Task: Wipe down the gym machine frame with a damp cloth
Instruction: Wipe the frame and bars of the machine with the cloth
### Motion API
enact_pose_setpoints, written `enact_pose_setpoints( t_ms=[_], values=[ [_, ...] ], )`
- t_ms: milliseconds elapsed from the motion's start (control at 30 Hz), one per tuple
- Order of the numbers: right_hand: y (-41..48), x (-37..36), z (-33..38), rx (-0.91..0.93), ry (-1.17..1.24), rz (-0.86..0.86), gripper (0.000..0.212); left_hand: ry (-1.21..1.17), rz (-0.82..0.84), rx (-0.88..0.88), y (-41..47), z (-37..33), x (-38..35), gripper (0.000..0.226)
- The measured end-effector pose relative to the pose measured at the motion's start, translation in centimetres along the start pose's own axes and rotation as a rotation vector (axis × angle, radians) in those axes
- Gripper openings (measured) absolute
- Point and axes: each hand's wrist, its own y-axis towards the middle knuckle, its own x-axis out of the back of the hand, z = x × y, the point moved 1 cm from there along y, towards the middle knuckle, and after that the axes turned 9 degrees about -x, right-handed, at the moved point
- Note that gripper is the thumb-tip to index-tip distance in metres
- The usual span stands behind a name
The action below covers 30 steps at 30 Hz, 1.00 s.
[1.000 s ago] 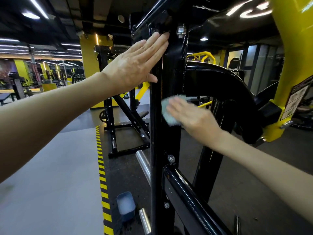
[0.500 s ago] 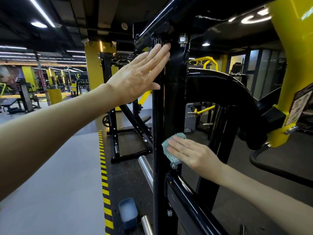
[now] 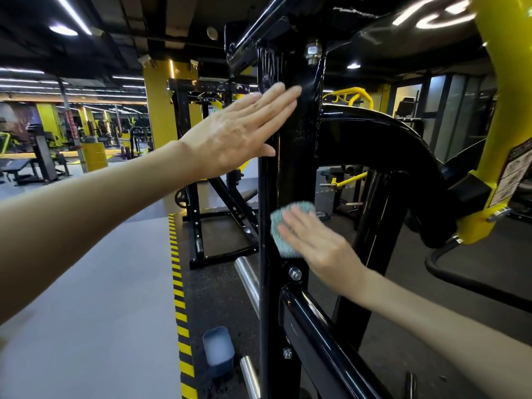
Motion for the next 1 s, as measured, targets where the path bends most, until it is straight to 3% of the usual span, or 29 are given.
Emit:
enact_pose_setpoints(
  t_ms=[100,200,400,500,667,767,833,1000],
  values=[
    [-2.1,0.1,0.0,0.127,-0.022,0.108,0.033,-0.004,-0.002,-0.003,0.0,-0.4,0.0,0.067],
    [0.3,1.7,-1.3,0.207,-0.049,0.106,0.035,-0.007,0.015,0.002,0.1,-0.5,0.3,0.067],
    [6.8,3.5,-2.0,-0.153,0.013,-0.035,0.050,-0.005,0.041,0.033,0.1,-0.9,0.5,0.068],
    [4.8,2.2,-0.4,-0.195,0.049,-0.050,0.049,-0.015,0.041,0.063,0.2,-1.7,0.5,0.074],
    [-1.3,0.7,1.2,0.167,-0.031,0.177,0.038,-0.054,-0.005,0.110,0.3,-2.5,0.1,0.076],
    [0.0,1.5,0.4,0.332,-0.120,0.234,0.036,-0.040,-0.003,0.103,0.3,-2.4,0.1,0.076],
    [2.1,2.2,-0.2,0.287,-0.136,0.169,0.035,-0.036,-0.004,0.101,0.4,-2.4,0.1,0.077],
    [3.4,1.8,1.0,-0.040,-0.026,0.001,0.038,-0.030,-0.007,0.104,0.3,-2.3,-0.1,0.076]
  ],
)
